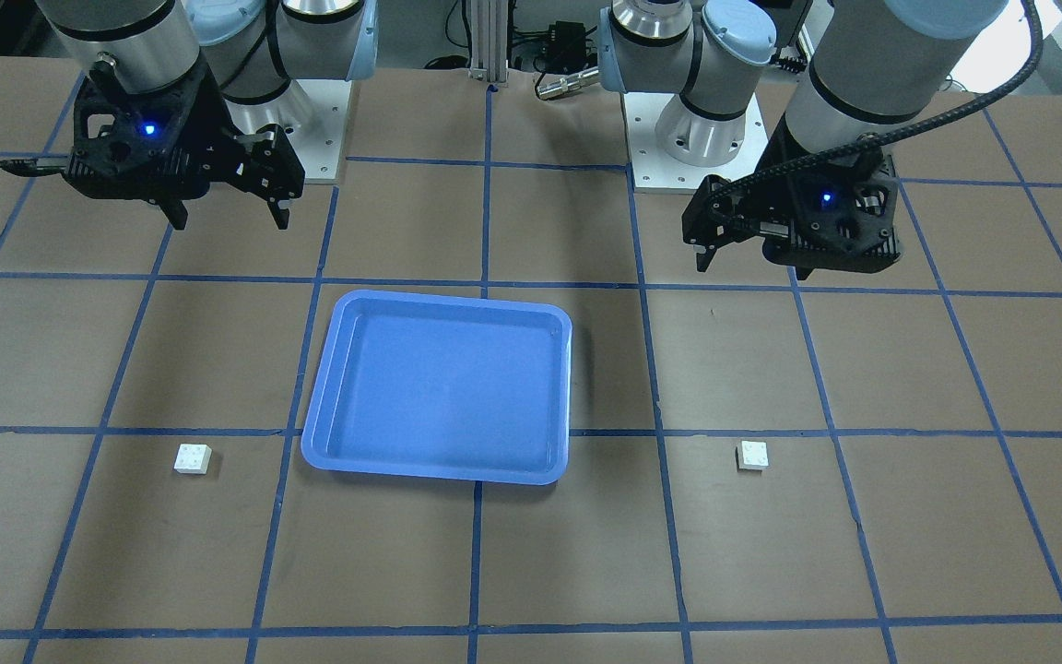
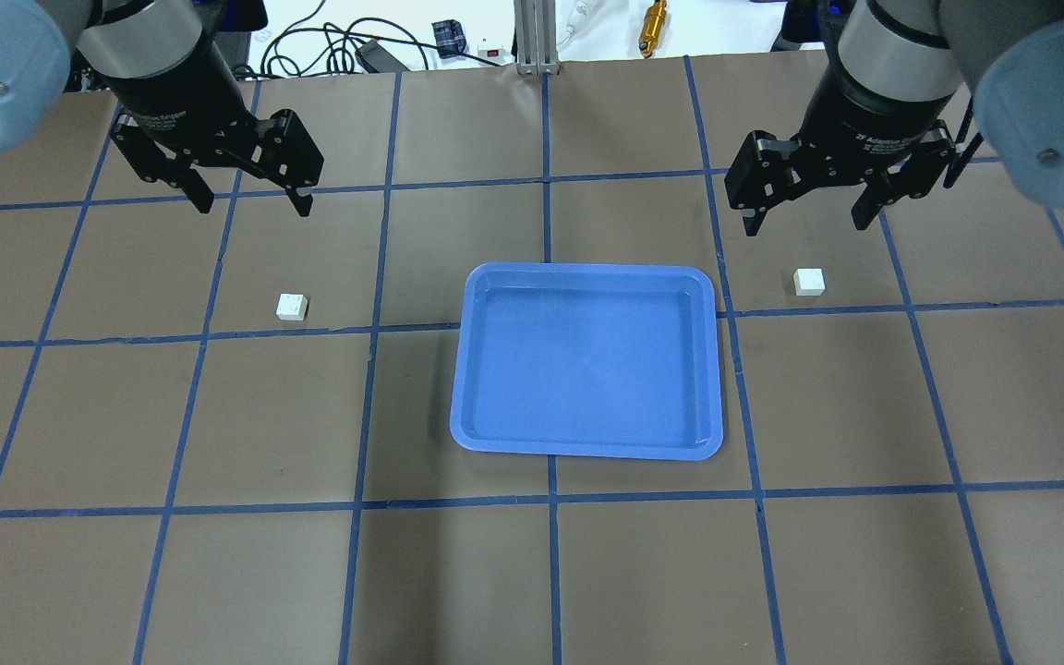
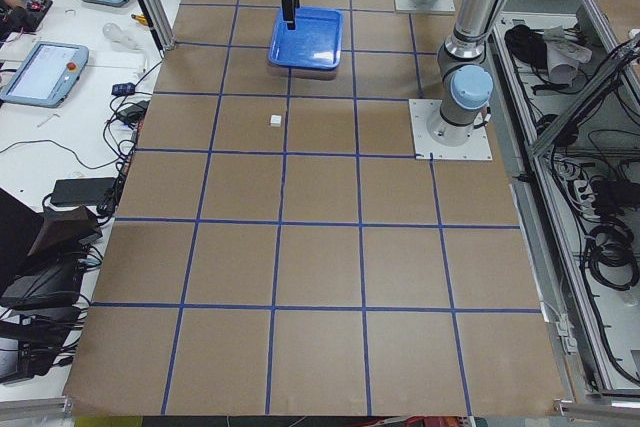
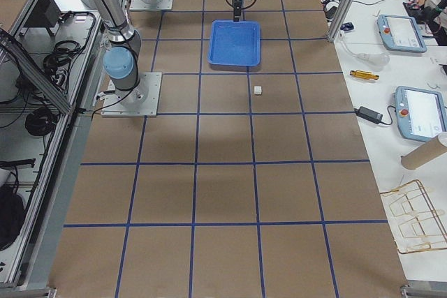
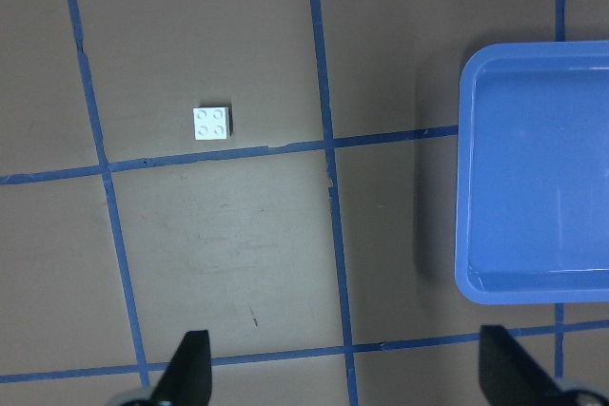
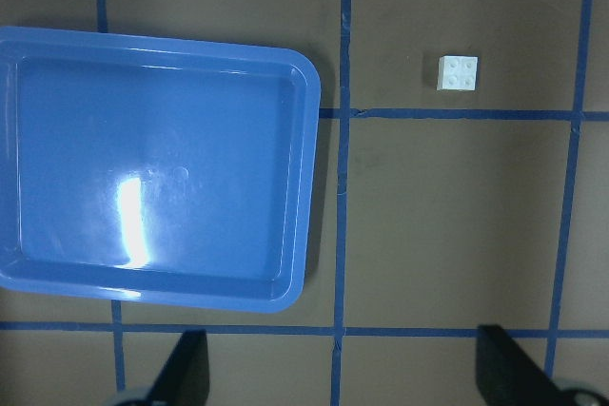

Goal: Assemble white blocks and place on blue tray

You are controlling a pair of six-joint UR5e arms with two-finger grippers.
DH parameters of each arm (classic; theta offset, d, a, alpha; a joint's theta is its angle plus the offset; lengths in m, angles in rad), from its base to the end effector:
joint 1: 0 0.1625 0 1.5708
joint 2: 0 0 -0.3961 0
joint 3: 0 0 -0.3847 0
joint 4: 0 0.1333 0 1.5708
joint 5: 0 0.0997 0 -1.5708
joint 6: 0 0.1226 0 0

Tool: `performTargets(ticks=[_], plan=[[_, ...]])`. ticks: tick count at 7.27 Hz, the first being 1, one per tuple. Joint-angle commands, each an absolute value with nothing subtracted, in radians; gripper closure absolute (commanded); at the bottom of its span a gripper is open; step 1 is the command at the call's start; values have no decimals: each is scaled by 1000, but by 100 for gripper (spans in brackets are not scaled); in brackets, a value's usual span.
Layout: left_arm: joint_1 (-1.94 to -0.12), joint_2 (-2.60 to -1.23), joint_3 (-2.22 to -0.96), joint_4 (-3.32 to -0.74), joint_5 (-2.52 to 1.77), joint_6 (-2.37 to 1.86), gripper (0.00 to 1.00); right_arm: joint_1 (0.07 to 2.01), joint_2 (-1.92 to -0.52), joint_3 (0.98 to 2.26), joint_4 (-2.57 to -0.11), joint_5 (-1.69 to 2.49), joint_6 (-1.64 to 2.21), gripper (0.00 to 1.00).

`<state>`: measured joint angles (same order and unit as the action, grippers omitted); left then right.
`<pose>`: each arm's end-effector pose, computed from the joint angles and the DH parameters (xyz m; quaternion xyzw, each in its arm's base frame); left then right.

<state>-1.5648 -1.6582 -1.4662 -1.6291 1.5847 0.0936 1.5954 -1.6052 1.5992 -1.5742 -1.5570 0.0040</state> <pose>-0.1285 -0.5146 0.4371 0.0439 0.9988 0.0209 0.0059 0.1466 -0.4685 0.4390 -0.0103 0.9999 -0.0046 0.0070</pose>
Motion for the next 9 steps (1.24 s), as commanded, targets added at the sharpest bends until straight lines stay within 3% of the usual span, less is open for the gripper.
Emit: performTargets(ticks=[1,5,9], plan=[[-1565,-1657,-1466,-1629,1579,94,0,1595,-1608,1597,-1572,-1555,3,0],[-1556,-1669,-1468,-1629,1572,104,0,1594,-1601,1597,-1595,-1526,-100,0],[-1496,-1741,-1511,-1548,1581,219,0,1498,-1595,1609,-1617,-1529,-771,0]])
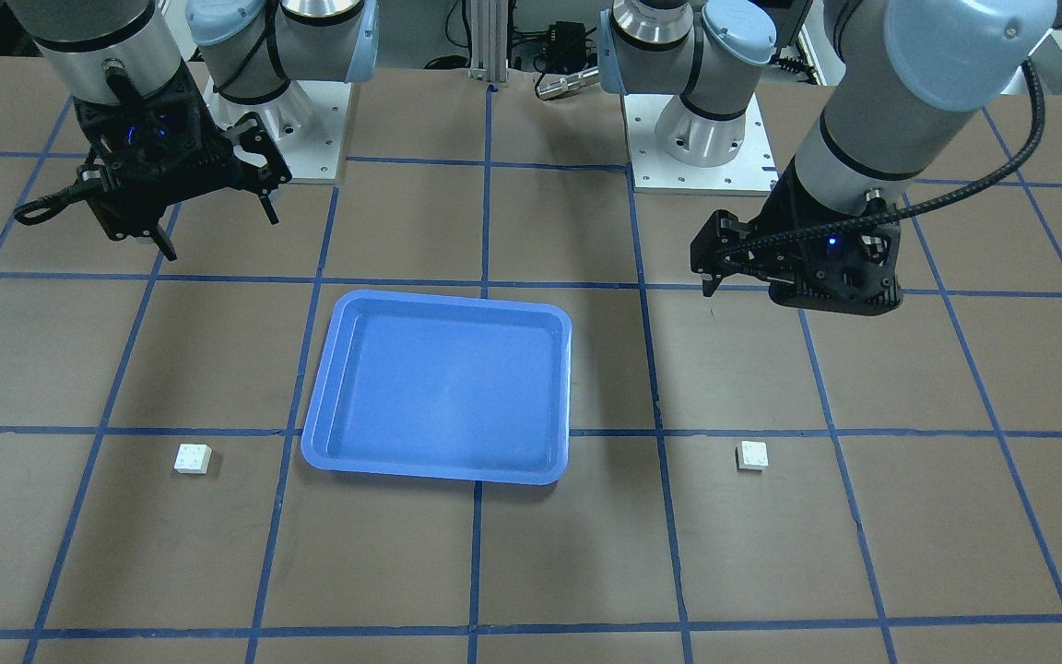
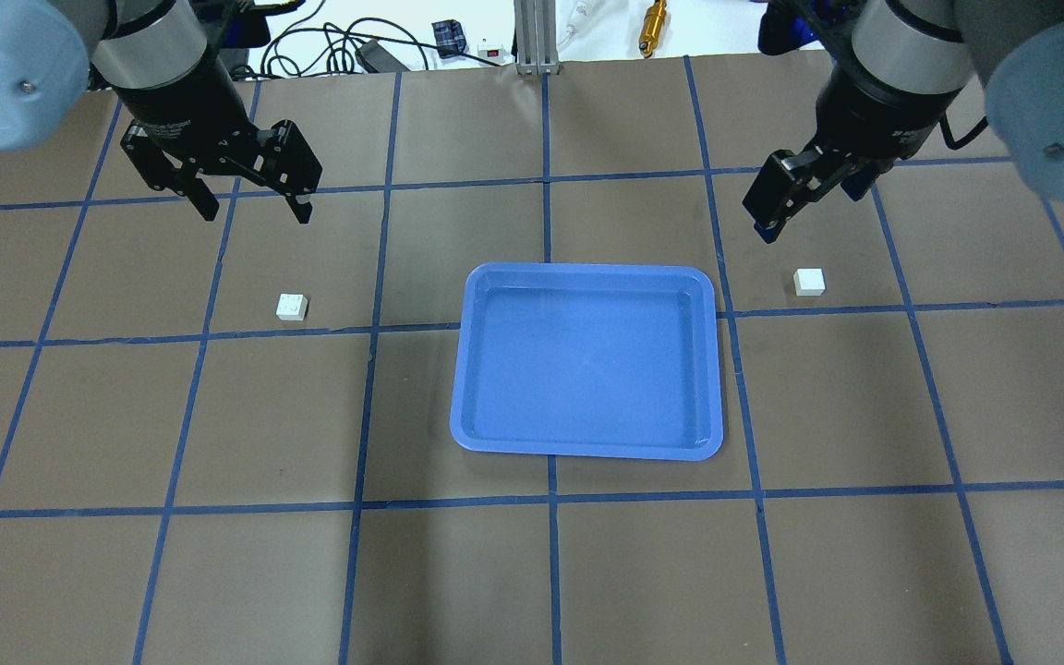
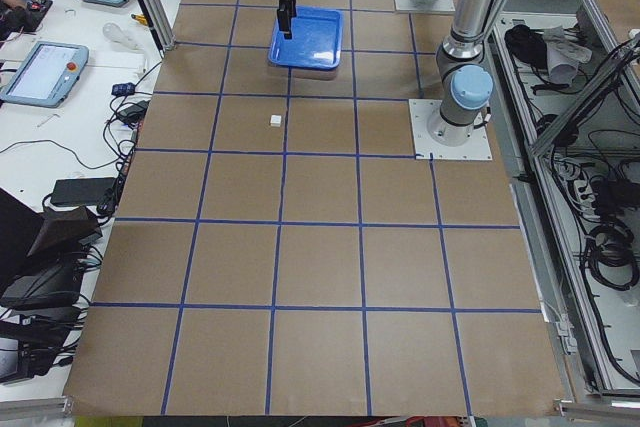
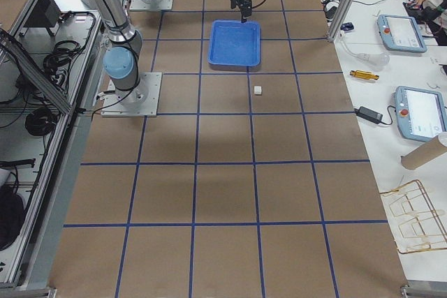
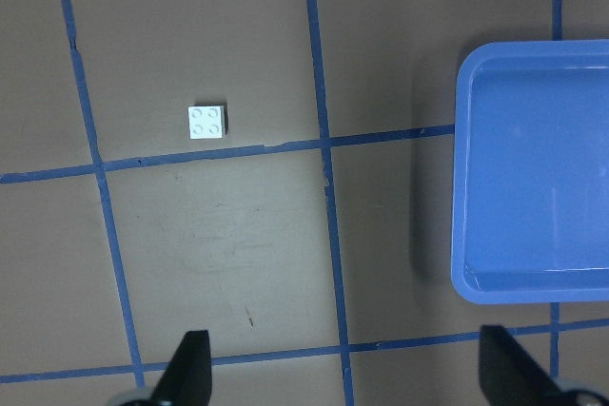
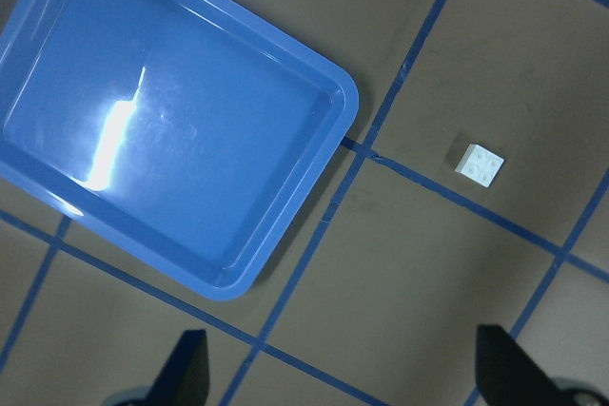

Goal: Assemble white blocks and place on blue tray

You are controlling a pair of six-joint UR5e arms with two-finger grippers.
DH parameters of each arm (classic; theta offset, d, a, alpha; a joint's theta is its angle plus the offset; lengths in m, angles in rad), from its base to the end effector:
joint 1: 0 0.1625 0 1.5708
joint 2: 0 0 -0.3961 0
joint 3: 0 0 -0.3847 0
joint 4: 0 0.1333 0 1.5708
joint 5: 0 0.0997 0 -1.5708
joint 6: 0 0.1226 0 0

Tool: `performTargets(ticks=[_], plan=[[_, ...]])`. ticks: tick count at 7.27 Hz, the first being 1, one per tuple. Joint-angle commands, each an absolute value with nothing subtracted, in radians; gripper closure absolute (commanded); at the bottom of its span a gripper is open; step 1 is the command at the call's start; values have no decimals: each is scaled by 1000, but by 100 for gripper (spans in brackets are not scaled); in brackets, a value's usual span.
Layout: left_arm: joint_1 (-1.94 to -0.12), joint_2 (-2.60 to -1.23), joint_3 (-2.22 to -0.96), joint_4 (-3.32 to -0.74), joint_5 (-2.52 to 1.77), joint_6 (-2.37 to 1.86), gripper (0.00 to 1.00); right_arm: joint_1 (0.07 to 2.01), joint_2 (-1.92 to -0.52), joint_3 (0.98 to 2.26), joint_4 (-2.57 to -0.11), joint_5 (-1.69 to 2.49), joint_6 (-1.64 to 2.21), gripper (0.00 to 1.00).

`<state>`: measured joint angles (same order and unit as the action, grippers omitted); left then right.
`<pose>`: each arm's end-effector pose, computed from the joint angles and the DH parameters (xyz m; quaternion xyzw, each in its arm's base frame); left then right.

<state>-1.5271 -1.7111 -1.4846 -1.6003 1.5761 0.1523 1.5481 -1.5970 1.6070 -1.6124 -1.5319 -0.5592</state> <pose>-0.1094 -0.5339 0.4034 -0.0543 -0.9976 -0.0419 0.0015 0.1272 -0.4808 0.4353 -0.2653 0.9639 -0.0207 0.0141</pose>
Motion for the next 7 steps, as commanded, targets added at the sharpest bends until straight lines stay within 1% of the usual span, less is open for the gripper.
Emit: performTargets(ticks=[1,3,4,5,7], plan=[[-1450,-1762,-1561,-1460,1578,259,0,1420,-1592,1612,-1606,-1523,-1012,0],[-1405,-1811,-1681,-1282,1580,336,0,1268,-1569,1632,-1597,-1372,-1393,0],[-1394,-1850,-1721,-1200,1578,339,0,1200,-1539,1647,-1595,-1298,-1601,0],[-1394,-1883,-1730,-1166,1582,353,0,1131,-1490,1654,-1592,-1234,-1829,0],[-1388,-1945,-1726,-1140,1583,388,0,975,-1361,1652,-1492,-1075,-2082,0]])
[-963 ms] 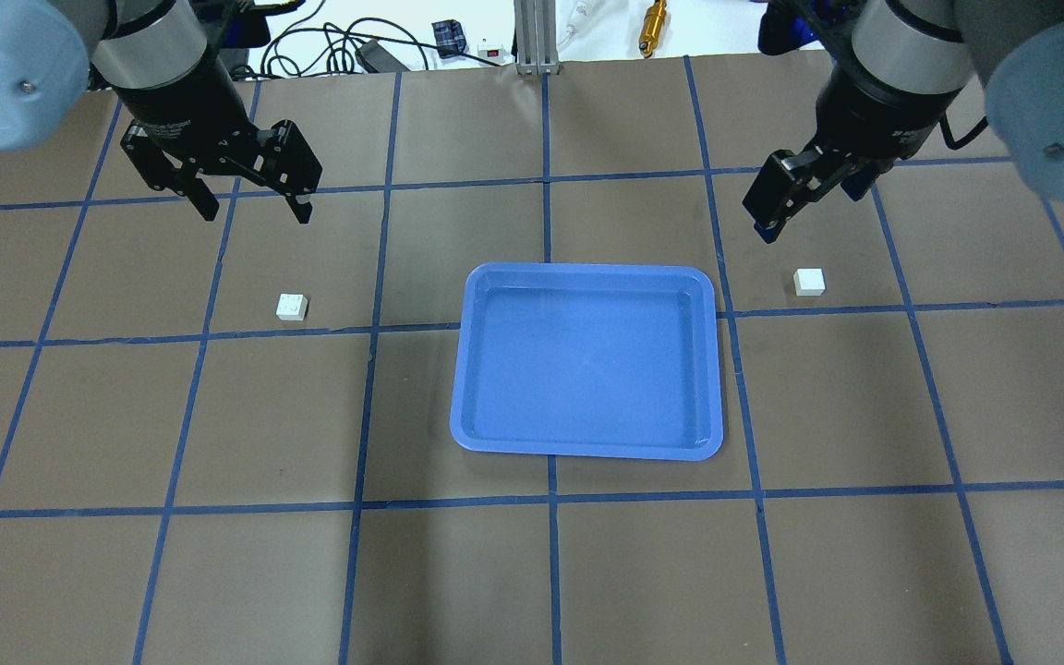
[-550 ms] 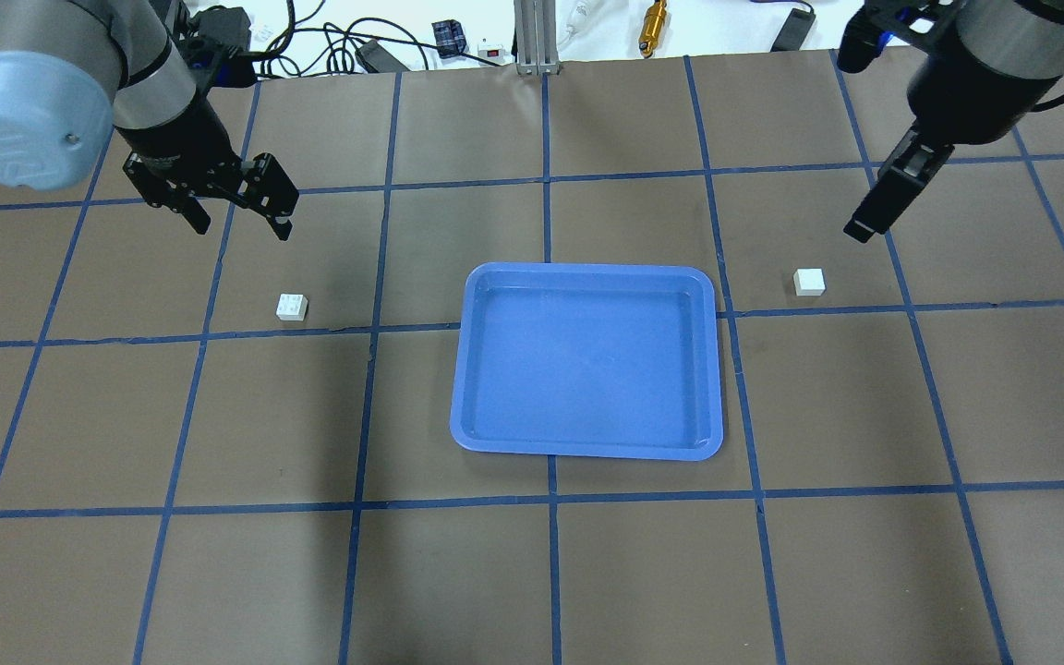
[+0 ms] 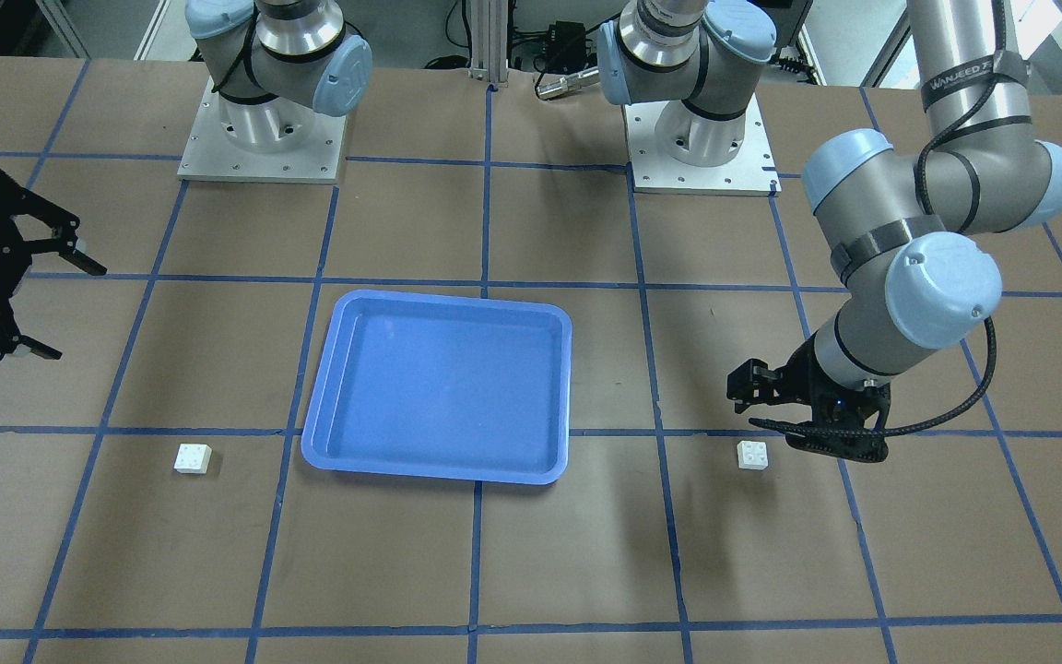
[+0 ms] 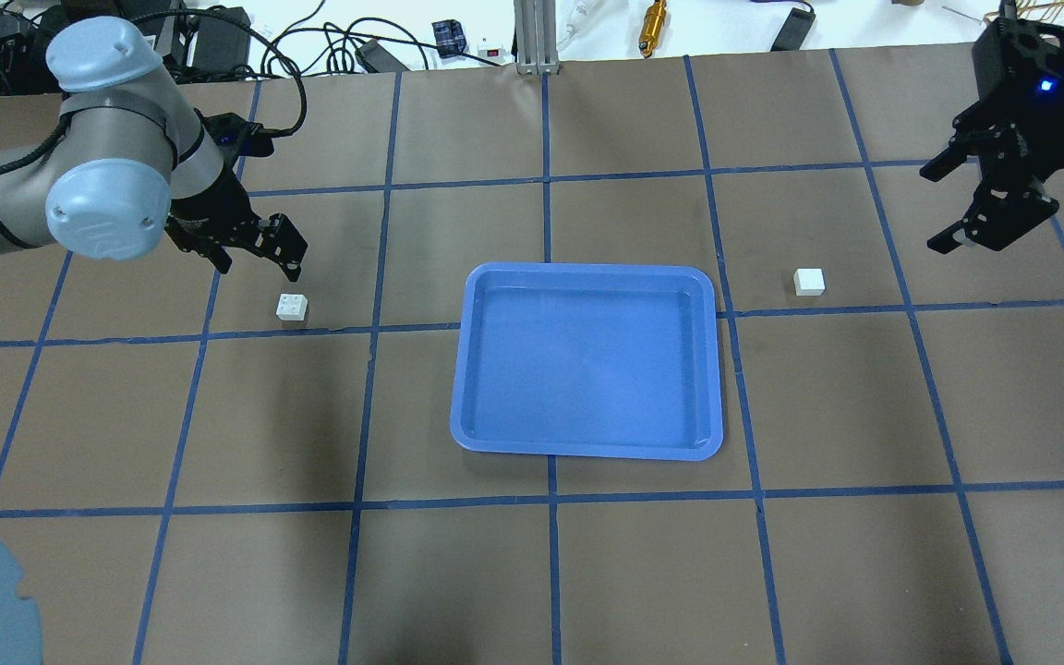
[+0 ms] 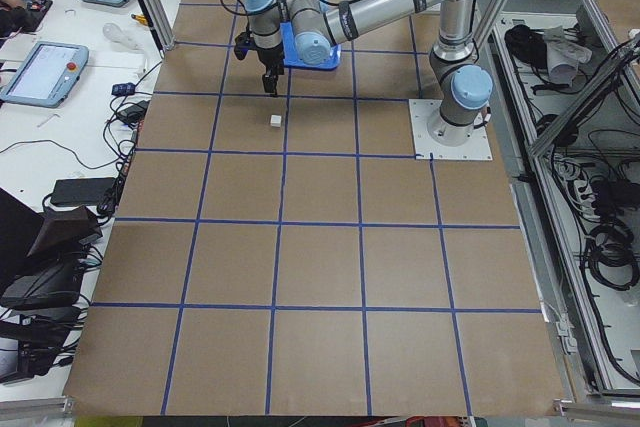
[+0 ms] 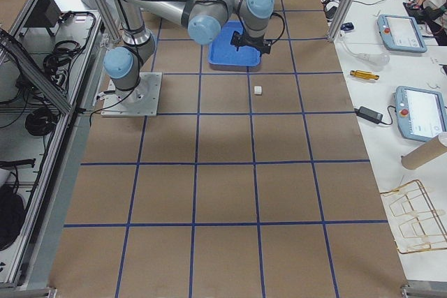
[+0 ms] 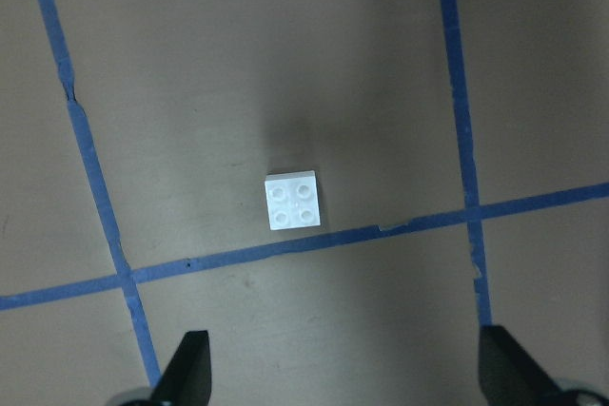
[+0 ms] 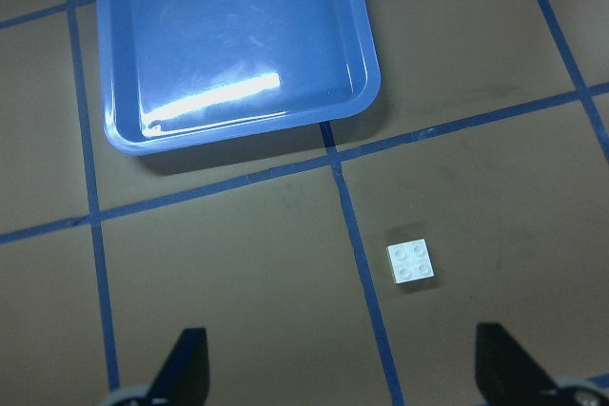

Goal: Assemble white blocks and place on blue tray

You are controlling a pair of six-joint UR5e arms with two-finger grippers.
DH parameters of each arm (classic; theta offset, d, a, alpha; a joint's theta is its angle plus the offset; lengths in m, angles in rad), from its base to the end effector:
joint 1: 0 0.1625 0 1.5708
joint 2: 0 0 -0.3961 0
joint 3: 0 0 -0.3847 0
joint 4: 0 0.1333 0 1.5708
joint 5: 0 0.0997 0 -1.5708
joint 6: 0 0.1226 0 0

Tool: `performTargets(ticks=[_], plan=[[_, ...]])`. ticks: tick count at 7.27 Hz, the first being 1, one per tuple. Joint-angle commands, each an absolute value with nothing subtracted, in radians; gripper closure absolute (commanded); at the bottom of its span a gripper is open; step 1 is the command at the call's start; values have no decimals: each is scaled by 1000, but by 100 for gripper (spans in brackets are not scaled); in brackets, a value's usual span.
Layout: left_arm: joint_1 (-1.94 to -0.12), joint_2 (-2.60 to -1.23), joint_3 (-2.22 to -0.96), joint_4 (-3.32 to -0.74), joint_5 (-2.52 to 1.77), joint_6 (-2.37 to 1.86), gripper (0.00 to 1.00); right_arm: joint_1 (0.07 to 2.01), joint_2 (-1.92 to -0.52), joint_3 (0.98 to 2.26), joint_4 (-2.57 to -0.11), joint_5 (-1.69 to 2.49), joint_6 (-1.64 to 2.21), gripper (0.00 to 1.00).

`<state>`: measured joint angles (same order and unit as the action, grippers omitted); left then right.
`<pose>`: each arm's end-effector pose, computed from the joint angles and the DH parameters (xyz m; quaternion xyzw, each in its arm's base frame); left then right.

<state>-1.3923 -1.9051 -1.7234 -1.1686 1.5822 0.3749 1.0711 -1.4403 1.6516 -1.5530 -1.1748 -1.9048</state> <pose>-0.0306 -0.5735 0.2261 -0.0982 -0.9942 -0.0423 0.0061 -0.0806 -0.5246 0.3417 -0.6122 0.7579 -0.1419 0.1749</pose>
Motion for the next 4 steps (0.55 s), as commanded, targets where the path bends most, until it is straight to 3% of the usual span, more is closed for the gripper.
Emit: performTargets(ticks=[1,4], plan=[[-1388,-1982,-1724,-1115,1585,388,0,929,-1276,1638,-1486,-1037,-2199,0],[-1387,-2058,-1724,-1077,1586,384,0,907,-992,1559,-1485,-915,-2327,4]])
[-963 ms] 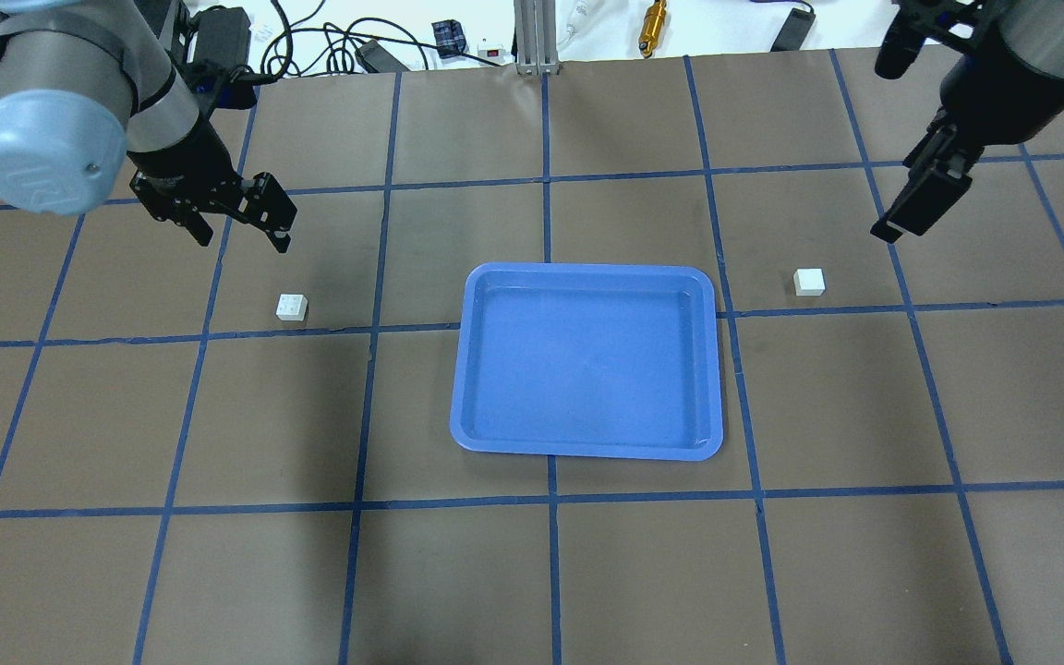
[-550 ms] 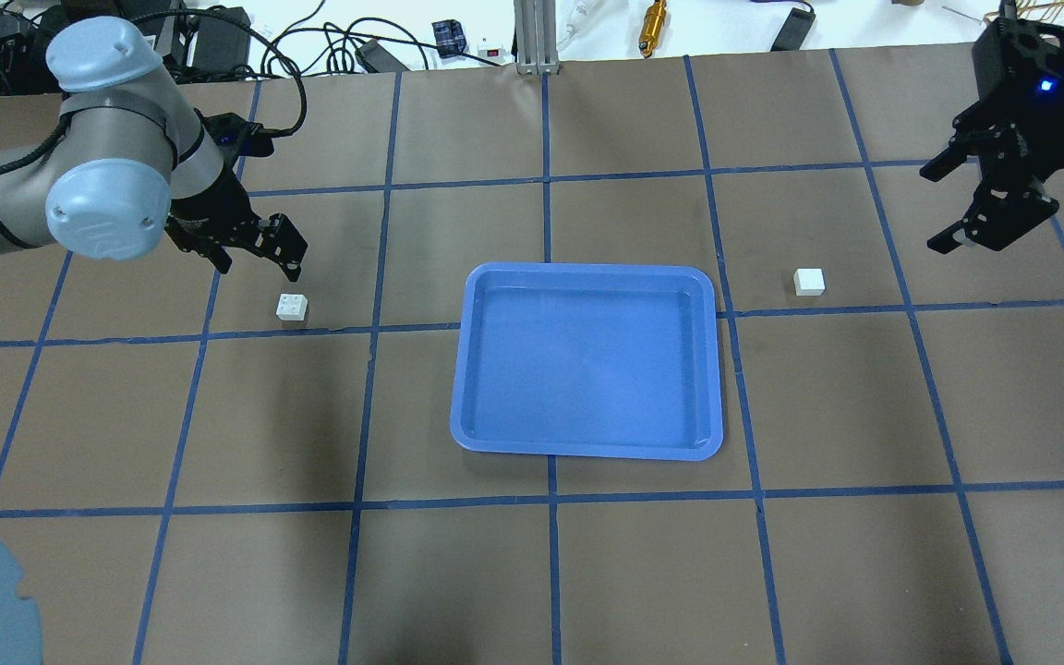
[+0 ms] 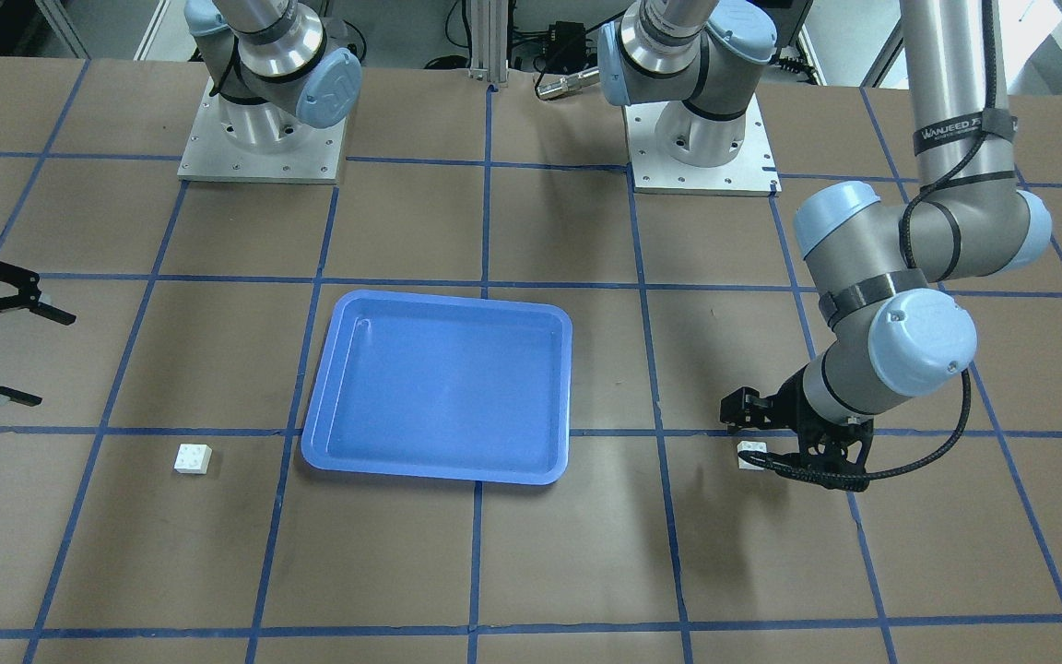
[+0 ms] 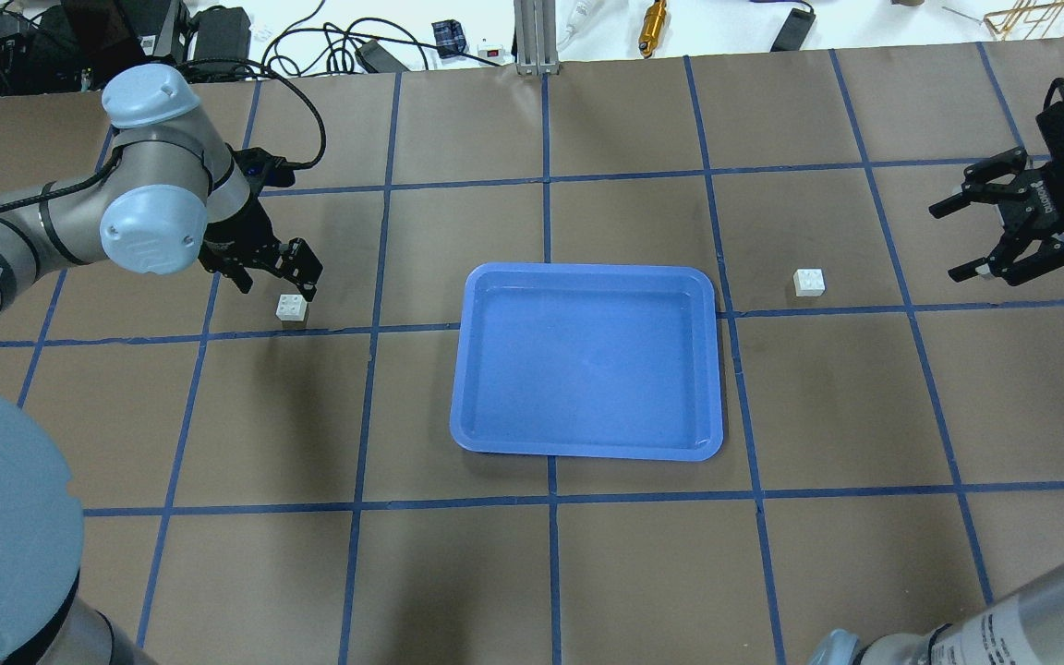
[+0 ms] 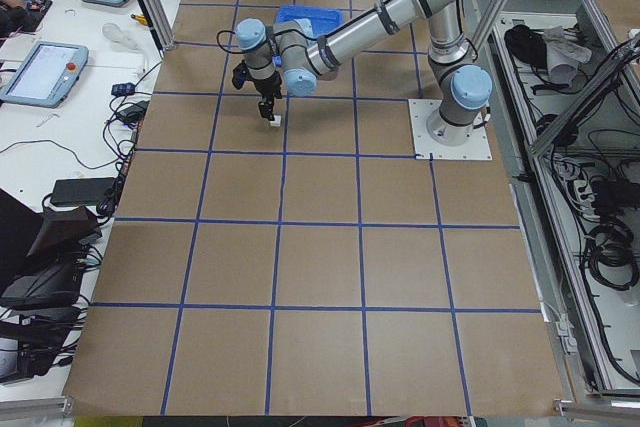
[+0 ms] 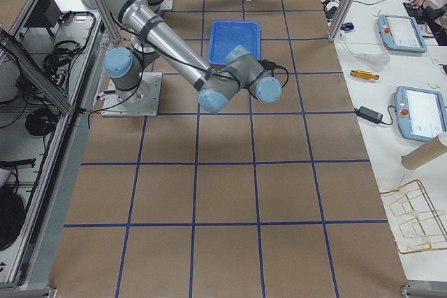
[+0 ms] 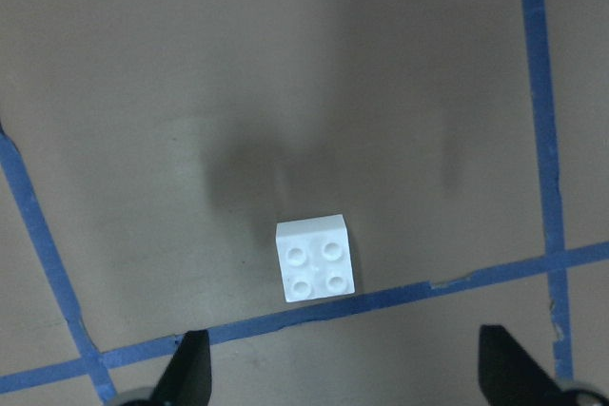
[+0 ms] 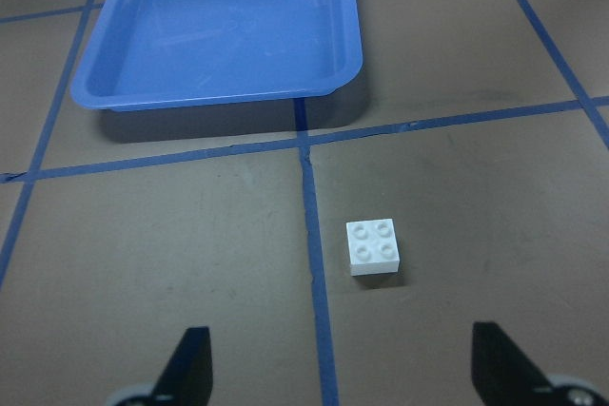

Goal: Assemble white blocks and place on blue tray

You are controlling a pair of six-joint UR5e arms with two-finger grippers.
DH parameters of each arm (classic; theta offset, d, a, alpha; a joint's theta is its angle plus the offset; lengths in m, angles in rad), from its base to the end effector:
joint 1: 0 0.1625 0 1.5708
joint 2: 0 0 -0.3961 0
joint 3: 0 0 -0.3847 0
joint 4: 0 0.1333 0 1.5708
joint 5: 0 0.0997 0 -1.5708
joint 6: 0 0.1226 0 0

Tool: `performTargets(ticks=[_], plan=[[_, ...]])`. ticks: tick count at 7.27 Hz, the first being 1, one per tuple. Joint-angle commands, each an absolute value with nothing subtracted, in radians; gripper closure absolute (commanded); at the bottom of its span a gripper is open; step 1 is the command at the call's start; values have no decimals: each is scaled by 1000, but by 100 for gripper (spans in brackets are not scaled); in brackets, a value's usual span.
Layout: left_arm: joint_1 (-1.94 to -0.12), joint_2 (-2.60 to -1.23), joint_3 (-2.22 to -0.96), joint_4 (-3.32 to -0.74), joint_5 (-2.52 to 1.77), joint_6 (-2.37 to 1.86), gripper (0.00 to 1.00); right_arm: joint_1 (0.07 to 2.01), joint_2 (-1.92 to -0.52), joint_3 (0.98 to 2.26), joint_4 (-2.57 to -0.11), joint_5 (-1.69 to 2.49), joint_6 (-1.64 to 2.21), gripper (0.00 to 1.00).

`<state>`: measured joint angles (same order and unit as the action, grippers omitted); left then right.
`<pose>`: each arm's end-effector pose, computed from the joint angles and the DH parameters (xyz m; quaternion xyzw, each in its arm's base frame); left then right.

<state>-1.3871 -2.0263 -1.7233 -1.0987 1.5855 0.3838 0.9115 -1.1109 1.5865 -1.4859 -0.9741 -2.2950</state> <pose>-0.0248 -0.5866 0.1635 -0.1001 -0.9926 -0.0672 0.0120 -0.1761 -0.5573 0.2024 -0.6146 0.6874 -0.2565 0.2896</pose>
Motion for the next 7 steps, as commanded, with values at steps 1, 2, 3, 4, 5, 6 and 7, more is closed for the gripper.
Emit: performTargets(ticks=[1,2,3,4,5,6,7], plan=[[-1387,-2074,-1724,-1074,1586,394,3,911,-941,1562,-1483,-861,-2322,2],[-1387,-2088,-1723,-1074,1588,394,5,932,-937,1566,-1480,-817,-2306,1],[-1387,-2092,-1723,-1074,1588,394,6,958,-934,1578,-1479,-793,-2301,1],[-1385,-2094,-1721,-1074,1595,394,35,980,-933,1623,-1485,-766,-2307,1],[-1379,-2094,-1721,-1074,1594,391,72,1001,-934,1675,-1521,-747,-2312,0],[-1371,-2094,-1721,-1075,1592,385,100,1018,-937,1701,-1584,-753,-2304,0],[-1367,-2091,-1720,-1075,1592,380,100,1020,-937,1700,-1629,-759,-2301,1]])
